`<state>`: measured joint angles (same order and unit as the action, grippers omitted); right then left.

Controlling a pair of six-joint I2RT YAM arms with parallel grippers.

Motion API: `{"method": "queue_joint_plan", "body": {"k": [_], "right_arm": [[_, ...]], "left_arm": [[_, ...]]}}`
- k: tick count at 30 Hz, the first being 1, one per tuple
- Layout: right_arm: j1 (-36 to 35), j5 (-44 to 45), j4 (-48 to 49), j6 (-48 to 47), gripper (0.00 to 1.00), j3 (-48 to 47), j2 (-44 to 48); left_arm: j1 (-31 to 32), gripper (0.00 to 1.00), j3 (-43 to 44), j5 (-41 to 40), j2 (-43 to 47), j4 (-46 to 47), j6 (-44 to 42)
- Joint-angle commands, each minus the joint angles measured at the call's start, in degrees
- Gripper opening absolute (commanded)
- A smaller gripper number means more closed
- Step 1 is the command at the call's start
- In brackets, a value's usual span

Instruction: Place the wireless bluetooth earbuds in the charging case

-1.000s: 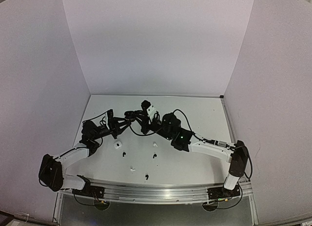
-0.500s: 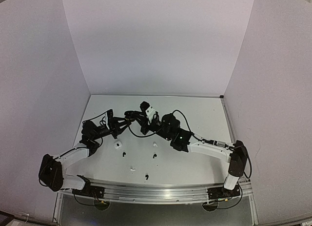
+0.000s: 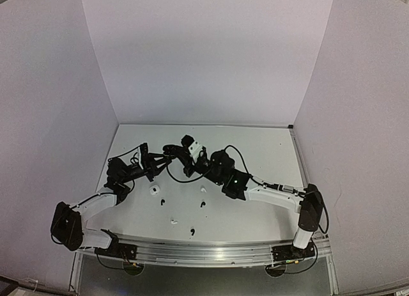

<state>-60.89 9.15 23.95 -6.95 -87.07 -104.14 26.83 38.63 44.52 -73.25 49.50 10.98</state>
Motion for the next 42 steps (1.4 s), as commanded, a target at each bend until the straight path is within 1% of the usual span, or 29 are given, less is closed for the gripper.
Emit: {"method": "queue_joint_plan", "body": {"k": [1,8,16,23,29,42], "right_arm": [[-0.55,0.80,-0.72,0.25,0.10,-1.02,-1.44],[-0.69,0.95,-1.76,0.00,0.15,-1.69,-2.12],[-0.83,0.67,-3.01,-0.34,0.17,-3.08,-2.31],[-0.82,1.14,-3.81,-0.04,0.22,-3.53,-2.70],[-0.85,1.74,-4.27,-0.22,0.22,-4.30,-3.06],[-0.92,1.20,-5.55,0.56,0.34,-5.69,-3.07]], "left_arm": [[-0.03,0.00,1.01,-0.83,1.16,3.36,0.34],[-0.07,0.00,1.26,-0.99,1.15,3.30,0.09],[-0.07,0.00,1.53,-0.75,0.70,3.25,0.17],[-0.10,0.00,1.46,-0.65,0.72,3.17,0.18],[-0.11,0.00,1.36,-0.57,0.81,3.06,0.18],[-0.05,0.00,1.17,-0.73,0.74,2.81,0.97]]}}
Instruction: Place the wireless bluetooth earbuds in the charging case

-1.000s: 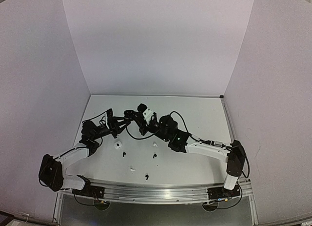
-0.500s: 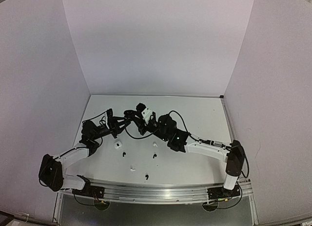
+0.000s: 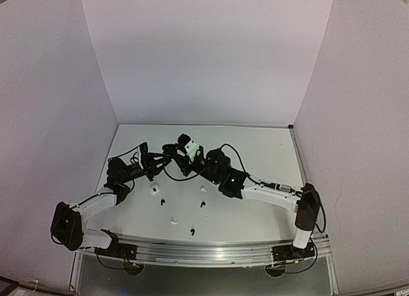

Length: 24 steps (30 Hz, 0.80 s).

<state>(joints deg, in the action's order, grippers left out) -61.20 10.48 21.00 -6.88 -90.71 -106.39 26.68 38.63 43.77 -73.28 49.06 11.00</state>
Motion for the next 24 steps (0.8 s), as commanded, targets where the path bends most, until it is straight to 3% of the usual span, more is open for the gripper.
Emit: {"method": "queue_joint_plan", "body": {"k": [1,15,24], "right_arm": [[-0.61,-0.33,-2.74,0.56,0.36,-2.18,-0.78],[-0.62,-2.25,-2.99,2.51,0.55,-3.22,1.84],[-0.64,-2.57,-2.90,4.00,0.74,-3.91,4.16]], "left_arm": [[0.10,0.00,1.18,0.01,0.75,3.22,1.01],[0.08,0.00,0.99,-0.12,0.79,2.87,1.22],[0.06,0.00,1.09,0.29,0.74,2.72,1.31]]}}
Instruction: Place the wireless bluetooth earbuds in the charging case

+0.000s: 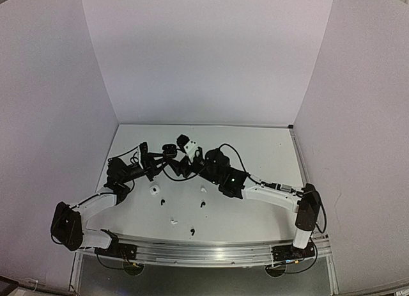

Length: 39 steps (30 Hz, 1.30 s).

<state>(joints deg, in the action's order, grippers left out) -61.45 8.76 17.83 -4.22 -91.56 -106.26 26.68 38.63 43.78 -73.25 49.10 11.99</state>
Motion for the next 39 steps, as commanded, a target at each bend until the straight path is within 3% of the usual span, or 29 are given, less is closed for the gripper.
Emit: {"method": "queue_joint_plan", "body": {"k": [1,6,12,22,39], "right_arm": [[-0.39,-0.65,0.25,1.54,0.77,-3.16,4.23],[-0.10,0.97,-0.32,2.03,0.85,-2.58,5.74],[2.15,-2.68,-6.23,6.75,0.86,-2.72,7.86],[4.21,-3.00,-8.61,8.44,0.73,-1.95,6.70],[4.42,-1.34,-9.99,7.91,0.66,-3.71,3.12]], "left_arm": [[0.09,0.00,1.09,0.26,0.74,2.67,0.32],[0.09,0.00,0.96,0.38,0.93,2.51,0.25],[0.13,0.00,1.14,0.81,1.00,2.22,0.19],[0.13,0.00,1.36,1.48,1.01,2.03,-0.03],[0.13,0.00,2.01,1.46,0.45,2.17,0.14]]}}
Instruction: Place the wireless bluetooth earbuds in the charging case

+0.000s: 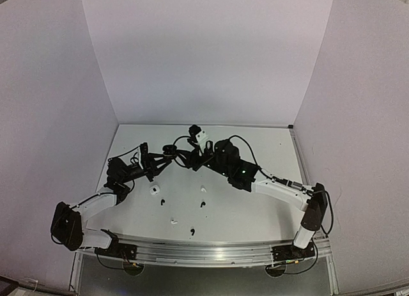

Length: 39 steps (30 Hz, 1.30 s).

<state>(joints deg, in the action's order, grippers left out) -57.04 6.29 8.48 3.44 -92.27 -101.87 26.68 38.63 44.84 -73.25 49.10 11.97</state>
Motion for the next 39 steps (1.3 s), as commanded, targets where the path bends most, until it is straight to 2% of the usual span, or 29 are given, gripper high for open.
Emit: {"method": "queue_joint_plan", "body": {"k": [1,15,21,24,27,31,35,39], "right_arm": [[0.01,1.15,-0.82,0.26,0.66,-3.25,-1.50],[0.00,0.92,-1.53,0.70,0.66,-4.17,-1.84],[0.01,-2.44,-2.75,3.10,0.70,-6.27,1.89],[0.25,1.75,-6.02,6.28,0.74,-6.97,4.02],[1.27,11.04,-14.53,12.37,0.75,-7.64,4.78],[2.98,19.44,-35.58,24.06,0.71,-12.54,0.74],[3.38,18.81,-53.89,36.23,0.66,-18.70,-6.63],[3.35,12.28,-62.76,44.72,0.57,-19.80,-12.76]], "left_arm": [[0.13,0.00,2.06,0.41,0.38,2.21,0.19],[0.13,0.00,1.97,0.23,0.32,2.26,0.19],[0.06,0.00,1.18,-2.59,0.76,0.28,2.21],[0.06,0.00,0.96,-4.21,1.05,-0.61,3.65],[0.07,0.00,0.58,-5.86,1.40,-1.46,4.55],[0.04,0.00,0.02,-7.50,2.26,-2.69,4.99],[0.04,0.00,-0.35,-9.06,3.28,-4.05,4.77],[0.04,0.00,-1.11,-10.57,4.46,-5.49,4.28]]}}
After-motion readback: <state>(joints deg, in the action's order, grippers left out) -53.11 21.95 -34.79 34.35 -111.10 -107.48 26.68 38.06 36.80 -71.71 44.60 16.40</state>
